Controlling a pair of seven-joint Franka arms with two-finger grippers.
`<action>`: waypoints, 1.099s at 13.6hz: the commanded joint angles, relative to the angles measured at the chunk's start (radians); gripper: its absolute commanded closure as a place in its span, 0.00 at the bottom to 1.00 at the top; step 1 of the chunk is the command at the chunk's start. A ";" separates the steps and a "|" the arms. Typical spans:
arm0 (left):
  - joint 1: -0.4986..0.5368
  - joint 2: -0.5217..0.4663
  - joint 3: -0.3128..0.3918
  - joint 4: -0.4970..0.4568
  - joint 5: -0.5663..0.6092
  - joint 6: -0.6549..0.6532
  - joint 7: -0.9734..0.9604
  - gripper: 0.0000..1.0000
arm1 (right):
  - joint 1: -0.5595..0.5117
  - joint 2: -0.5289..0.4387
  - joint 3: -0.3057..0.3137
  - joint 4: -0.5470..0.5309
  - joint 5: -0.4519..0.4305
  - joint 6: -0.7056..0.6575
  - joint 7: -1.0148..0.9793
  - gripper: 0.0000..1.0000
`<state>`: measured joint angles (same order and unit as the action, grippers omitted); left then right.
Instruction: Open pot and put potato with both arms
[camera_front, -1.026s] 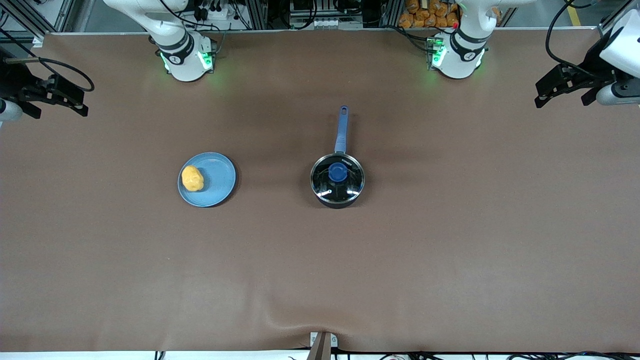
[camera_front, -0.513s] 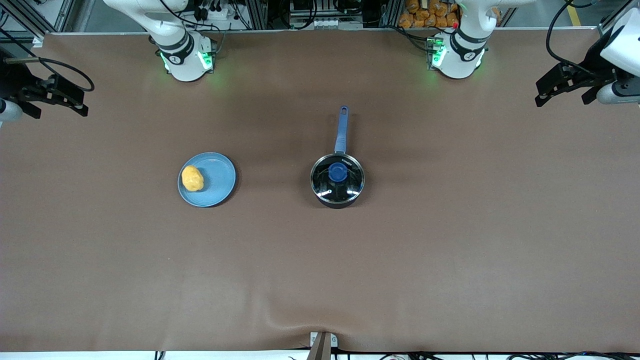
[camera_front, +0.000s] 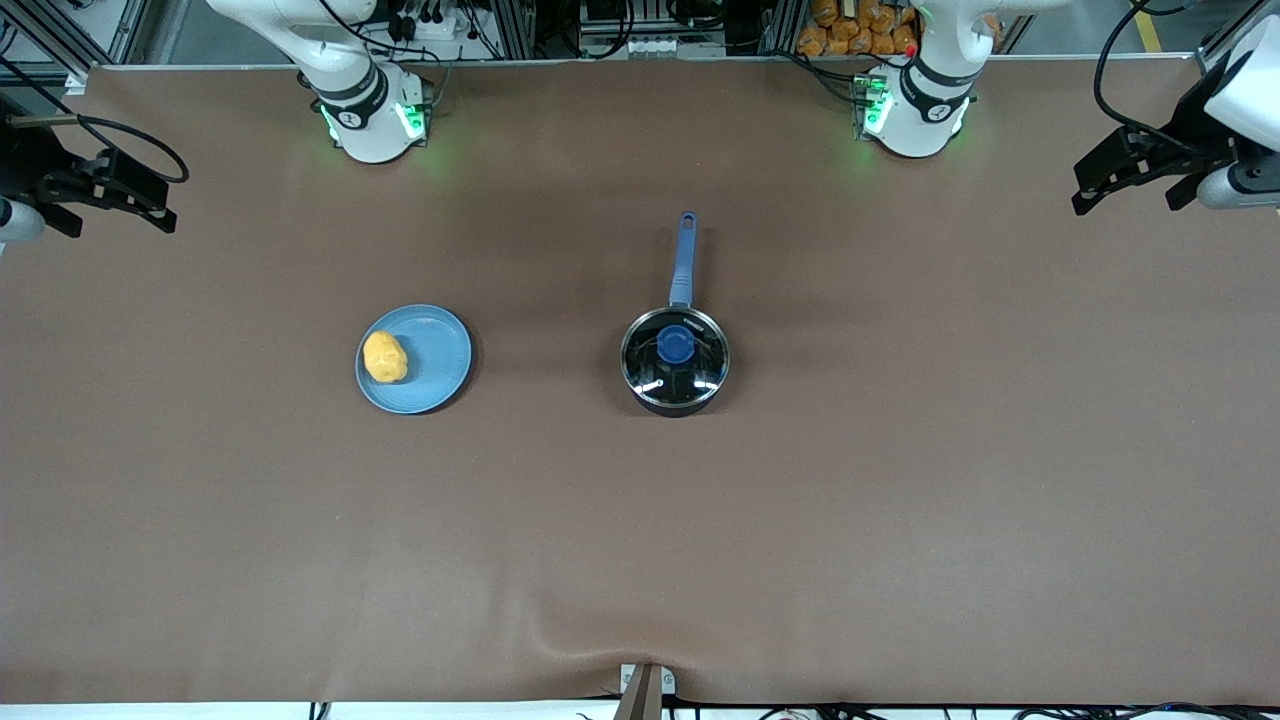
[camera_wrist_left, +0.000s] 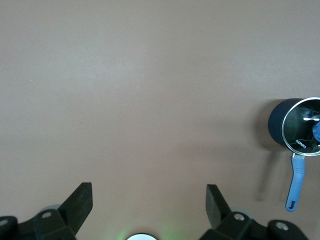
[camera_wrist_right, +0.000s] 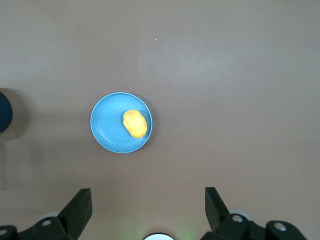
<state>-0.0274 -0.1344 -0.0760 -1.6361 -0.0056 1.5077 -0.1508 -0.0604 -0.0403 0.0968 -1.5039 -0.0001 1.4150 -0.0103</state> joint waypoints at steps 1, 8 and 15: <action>0.001 0.028 -0.002 0.035 0.001 -0.027 0.016 0.00 | -0.004 0.008 0.004 0.016 -0.006 -0.013 -0.010 0.00; -0.019 0.085 -0.068 0.028 -0.014 -0.020 -0.028 0.00 | -0.004 0.007 0.004 0.016 -0.006 -0.014 -0.010 0.00; -0.051 0.274 -0.418 0.029 -0.008 0.208 -0.366 0.00 | -0.004 0.007 0.004 0.016 -0.006 -0.014 -0.010 0.00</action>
<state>-0.0684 0.0681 -0.4292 -1.6351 -0.0156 1.6639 -0.4541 -0.0601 -0.0402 0.0977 -1.5039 -0.0001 1.4123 -0.0103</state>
